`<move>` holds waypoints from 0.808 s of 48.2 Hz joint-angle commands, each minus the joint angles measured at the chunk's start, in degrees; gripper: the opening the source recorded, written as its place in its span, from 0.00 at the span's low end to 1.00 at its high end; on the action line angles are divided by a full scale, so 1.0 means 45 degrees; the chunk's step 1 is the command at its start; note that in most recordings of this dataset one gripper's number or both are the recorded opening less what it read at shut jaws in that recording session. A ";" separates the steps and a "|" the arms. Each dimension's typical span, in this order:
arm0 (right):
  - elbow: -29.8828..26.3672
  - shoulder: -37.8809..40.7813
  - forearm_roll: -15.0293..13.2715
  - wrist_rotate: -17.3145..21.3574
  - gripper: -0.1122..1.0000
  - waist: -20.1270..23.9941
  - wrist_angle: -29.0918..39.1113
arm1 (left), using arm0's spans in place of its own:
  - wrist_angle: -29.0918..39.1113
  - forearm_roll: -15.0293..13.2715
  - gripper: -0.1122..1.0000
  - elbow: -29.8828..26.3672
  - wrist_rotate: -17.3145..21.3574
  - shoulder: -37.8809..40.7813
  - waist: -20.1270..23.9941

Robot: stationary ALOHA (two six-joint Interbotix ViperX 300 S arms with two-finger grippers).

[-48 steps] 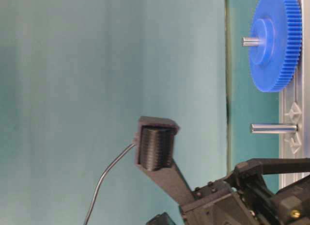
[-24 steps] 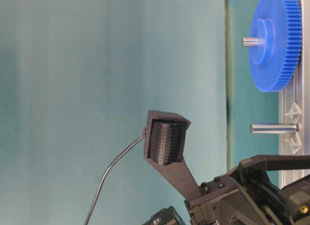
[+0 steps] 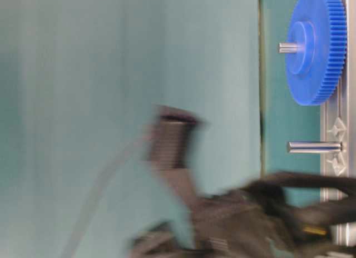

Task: Find the location of the shaft and insert the small gear.
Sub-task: 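Lift the small blue gear with the left gripper toward the empty shaft, then align the gear's bore with the empty shaft beside the large gear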

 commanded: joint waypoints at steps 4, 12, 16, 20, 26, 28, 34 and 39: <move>-0.0078 0.0000 0.0020 0.0117 0.17 -0.0020 -0.0137 | 0.0156 0.0059 0.68 -0.0801 0.0586 -0.1504 0.0801; -0.0020 -0.0176 0.0020 0.0117 0.17 -0.0020 -0.0137 | 0.0801 0.0039 0.68 -0.0879 0.1367 -0.2500 0.1719; 0.0039 -0.0273 0.0020 0.0117 0.17 -0.0020 -0.0156 | 0.0879 0.0059 0.68 -0.0840 0.1875 -0.2793 0.2051; 0.0078 -0.0371 0.0020 0.0137 0.17 -0.0020 -0.0156 | 0.0938 0.0039 0.68 -0.0840 0.2344 -0.2910 0.2246; 0.0117 -0.0508 0.0020 0.0195 0.17 0.0000 -0.0156 | 0.0957 0.0039 0.68 -0.1230 0.2422 -0.3105 0.2266; 0.0117 -0.0547 0.0020 0.0234 0.17 0.0000 -0.0156 | 0.1055 0.0039 0.68 -0.1465 0.2363 -0.3242 0.2305; 0.0176 -0.0645 0.0020 0.0313 0.17 0.0000 -0.0156 | 0.1641 0.0039 0.68 -0.1934 0.2070 -0.3691 0.2480; 0.0254 -0.0645 0.0020 0.0313 0.17 -0.0020 -0.0176 | 0.1973 0.0039 0.68 -0.1855 0.1875 -0.3770 0.2520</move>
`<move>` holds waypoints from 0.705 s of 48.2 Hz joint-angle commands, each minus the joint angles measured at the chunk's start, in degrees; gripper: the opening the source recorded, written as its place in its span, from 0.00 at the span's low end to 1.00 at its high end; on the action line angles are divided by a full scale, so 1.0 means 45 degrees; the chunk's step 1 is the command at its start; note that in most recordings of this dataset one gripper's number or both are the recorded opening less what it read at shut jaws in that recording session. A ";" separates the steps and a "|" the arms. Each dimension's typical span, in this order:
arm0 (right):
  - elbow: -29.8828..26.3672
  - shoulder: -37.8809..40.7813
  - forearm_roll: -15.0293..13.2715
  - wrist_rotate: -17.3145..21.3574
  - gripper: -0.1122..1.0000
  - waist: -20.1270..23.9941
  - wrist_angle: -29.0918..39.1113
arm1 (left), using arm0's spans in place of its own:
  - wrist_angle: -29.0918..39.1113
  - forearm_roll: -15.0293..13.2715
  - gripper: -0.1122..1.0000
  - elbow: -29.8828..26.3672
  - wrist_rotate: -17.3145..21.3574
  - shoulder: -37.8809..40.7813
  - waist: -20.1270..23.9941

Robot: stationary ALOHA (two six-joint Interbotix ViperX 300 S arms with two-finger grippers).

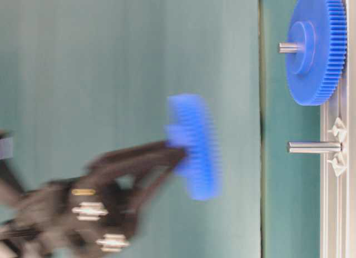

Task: Find the location of the shaft and insert the small gear.
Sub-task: 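Align the gear's bore with the empty shaft beside the large gear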

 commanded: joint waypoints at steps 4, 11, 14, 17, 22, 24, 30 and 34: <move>-0.0020 0.0078 0.0000 0.0117 0.17 -0.0020 -0.0234 | 0.0234 0.0020 0.68 -0.0039 -0.0469 -0.0293 0.0078; -0.0020 0.0059 0.0020 0.0117 0.17 -0.0039 -0.0391 | 0.0117 0.0020 0.68 0.0215 -0.1484 0.0020 0.0156; -0.0020 0.0059 0.0000 0.0117 0.17 -0.0039 -0.0410 | -0.0156 0.0020 0.68 0.0352 -0.1816 0.0059 0.0215; -0.0020 0.0078 0.0000 0.0117 0.17 -0.0039 -0.0391 | -0.0352 0.0020 0.68 0.0410 -0.1953 0.0078 0.0293; -0.0020 0.0078 0.0020 0.0117 0.17 -0.0039 -0.0410 | -0.0313 0.0020 0.68 0.0313 -0.2168 0.0156 0.0430; -0.0020 0.0078 0.0000 0.0117 0.17 -0.0039 -0.0391 | -0.0215 0.0020 0.68 0.0234 -0.2305 0.0254 0.0469; -0.0020 0.0078 0.0000 0.0117 0.17 -0.0039 -0.0410 | 0.0488 0.0020 0.68 -0.0098 -0.2598 0.0781 0.0449; 0.0000 0.0059 0.0000 0.0117 0.17 -0.0039 -0.0410 | 0.1113 0.0020 0.68 -0.0488 -0.2598 0.1289 0.0430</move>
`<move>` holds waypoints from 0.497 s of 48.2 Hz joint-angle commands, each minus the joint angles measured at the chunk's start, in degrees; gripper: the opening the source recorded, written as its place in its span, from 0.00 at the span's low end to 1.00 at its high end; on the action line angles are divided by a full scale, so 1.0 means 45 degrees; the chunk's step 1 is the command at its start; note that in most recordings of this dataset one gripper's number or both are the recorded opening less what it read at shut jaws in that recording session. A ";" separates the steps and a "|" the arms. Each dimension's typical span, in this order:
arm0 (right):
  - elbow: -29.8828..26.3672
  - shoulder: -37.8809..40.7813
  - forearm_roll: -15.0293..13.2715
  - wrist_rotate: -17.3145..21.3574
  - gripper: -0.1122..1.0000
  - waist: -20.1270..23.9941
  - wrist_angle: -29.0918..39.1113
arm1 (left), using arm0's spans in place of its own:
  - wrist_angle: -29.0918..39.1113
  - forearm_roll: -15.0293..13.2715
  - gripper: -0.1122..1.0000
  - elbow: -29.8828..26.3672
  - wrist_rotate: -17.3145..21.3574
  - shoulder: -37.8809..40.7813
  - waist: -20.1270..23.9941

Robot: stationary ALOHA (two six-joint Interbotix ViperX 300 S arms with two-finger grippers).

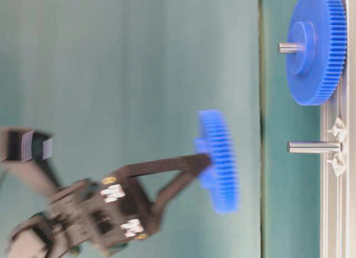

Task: Find the location of the shaft and insert the small gear.
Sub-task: 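Align the gear's bore with the empty shaft beside the large gear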

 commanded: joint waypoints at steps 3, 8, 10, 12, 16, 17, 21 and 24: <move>-0.0117 0.0098 0.0000 0.0098 0.17 -0.0020 -0.0117 | 0.0723 0.0020 0.68 -0.0977 0.0000 0.0449 0.0020; -0.0117 0.0098 0.0000 0.0098 0.17 -0.0020 -0.0117 | 0.1074 0.0039 0.68 -0.1367 0.0098 0.0781 0.0000; -0.0098 0.0098 0.0000 0.0098 0.17 -0.0020 -0.0117 | 0.1094 0.0020 0.68 -0.1426 0.0117 0.0840 0.0020; -0.0098 0.0098 0.0000 0.0098 0.17 -0.0020 -0.0117 | 0.1074 0.0020 0.68 -0.1426 0.0117 0.0898 0.0000; -0.0078 0.0098 0.0020 0.0098 0.17 -0.0020 -0.0117 | 0.1055 0.0020 0.68 -0.1348 0.0059 0.0977 -0.0039; -0.0059 0.0098 0.0000 0.0098 0.17 -0.0020 -0.0117 | 0.1016 0.0020 0.68 -0.1309 0.0020 0.1016 -0.0039; -0.0059 0.0098 0.0000 0.0098 0.17 -0.0020 -0.0117 | 0.0840 0.0039 0.68 -0.1172 -0.0020 0.1133 -0.0137; -0.0059 0.0098 0.0020 0.0098 0.17 -0.0020 -0.0117 | 0.0664 0.0020 0.68 -0.1074 -0.0020 0.1211 -0.0176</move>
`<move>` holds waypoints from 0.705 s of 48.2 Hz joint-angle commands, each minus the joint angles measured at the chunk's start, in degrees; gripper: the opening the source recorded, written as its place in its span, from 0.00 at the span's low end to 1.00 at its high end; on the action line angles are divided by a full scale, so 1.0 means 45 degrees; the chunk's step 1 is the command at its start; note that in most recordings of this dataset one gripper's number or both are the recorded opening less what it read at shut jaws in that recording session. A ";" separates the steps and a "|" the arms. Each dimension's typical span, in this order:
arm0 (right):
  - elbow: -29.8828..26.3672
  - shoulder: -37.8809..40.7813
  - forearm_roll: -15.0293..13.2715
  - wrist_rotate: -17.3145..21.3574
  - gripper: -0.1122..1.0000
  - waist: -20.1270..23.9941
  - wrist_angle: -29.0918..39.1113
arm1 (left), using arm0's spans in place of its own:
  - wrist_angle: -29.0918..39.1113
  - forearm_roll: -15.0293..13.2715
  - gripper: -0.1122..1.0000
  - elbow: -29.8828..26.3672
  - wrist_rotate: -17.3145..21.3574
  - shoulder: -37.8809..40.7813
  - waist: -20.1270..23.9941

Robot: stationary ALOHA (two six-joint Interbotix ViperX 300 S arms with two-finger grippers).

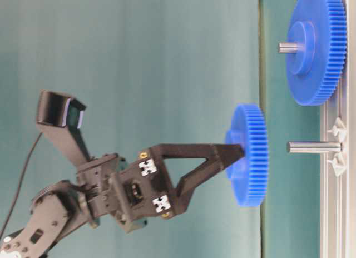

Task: Find the location of the shaft and insert the small gear.
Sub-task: 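Align the gear's bore with the empty shaft beside the large gear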

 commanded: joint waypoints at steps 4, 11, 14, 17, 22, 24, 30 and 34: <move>-0.0117 0.0098 0.0000 0.0098 0.17 -0.0020 -0.0117 | -0.0547 0.0020 0.68 0.0020 -0.0039 -0.0059 -0.0137; -0.0098 0.0098 0.0000 0.0098 0.17 -0.0020 -0.0117 | -0.0840 0.0020 0.68 0.0195 -0.0039 0.0215 -0.0137; -0.0098 0.0098 0.0000 0.0098 0.17 -0.0020 -0.0117 | -0.0840 0.0020 0.68 0.0234 -0.0020 0.0332 -0.0137; -0.0098 0.0098 0.0020 0.0098 0.17 -0.0039 -0.0117 | -0.0859 0.0020 0.68 0.0215 0.0039 0.0488 -0.0117; -0.0117 0.0078 0.0000 0.0098 0.17 -0.0039 -0.0117 | -0.0918 0.0039 0.68 0.0234 0.0098 0.0703 -0.0137; -0.0098 0.0078 0.0000 0.0098 0.17 -0.0039 -0.0117 | -0.0918 0.0039 0.68 0.0215 0.0098 0.0781 -0.0137; -0.0117 0.0078 0.0020 0.0117 0.17 -0.0059 -0.0117 | -0.0918 0.0039 0.68 0.0234 0.0078 0.0840 -0.0117; -0.0098 0.0078 0.0020 0.0117 0.17 -0.0059 -0.0117 | -0.0879 0.0039 0.68 0.0293 0.0078 0.0781 -0.0117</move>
